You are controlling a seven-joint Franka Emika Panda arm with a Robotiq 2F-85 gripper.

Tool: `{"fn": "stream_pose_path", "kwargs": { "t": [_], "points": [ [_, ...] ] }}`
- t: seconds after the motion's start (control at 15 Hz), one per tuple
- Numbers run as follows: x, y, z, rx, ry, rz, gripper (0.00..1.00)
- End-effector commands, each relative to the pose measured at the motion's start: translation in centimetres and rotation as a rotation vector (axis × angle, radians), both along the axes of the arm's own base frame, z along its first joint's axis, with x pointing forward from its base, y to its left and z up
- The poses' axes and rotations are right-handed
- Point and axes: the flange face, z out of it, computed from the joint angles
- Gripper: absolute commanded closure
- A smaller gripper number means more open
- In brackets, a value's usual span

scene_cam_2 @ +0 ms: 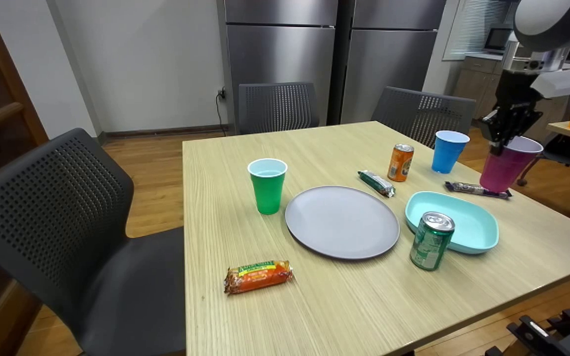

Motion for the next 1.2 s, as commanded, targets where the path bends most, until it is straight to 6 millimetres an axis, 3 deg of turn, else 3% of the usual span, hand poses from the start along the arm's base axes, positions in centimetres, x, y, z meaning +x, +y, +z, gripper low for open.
{"fn": "stream_pose_path", "kwargs": {
  "t": [0.0, 0.47, 0.8, 1.13],
  "points": [
    [-0.3, 3.5, 2.0, -0.003, -0.008, 0.052, 0.99],
    [1.8, 11.5, 2.8, 0.001, -0.039, 0.218, 0.99],
    [3.6, 19.0, 1.7, 0.004, -0.055, 0.338, 0.99],
    [6.2, 25.1, 0.4, -0.004, -0.105, 0.414, 0.99]
  ]
}}
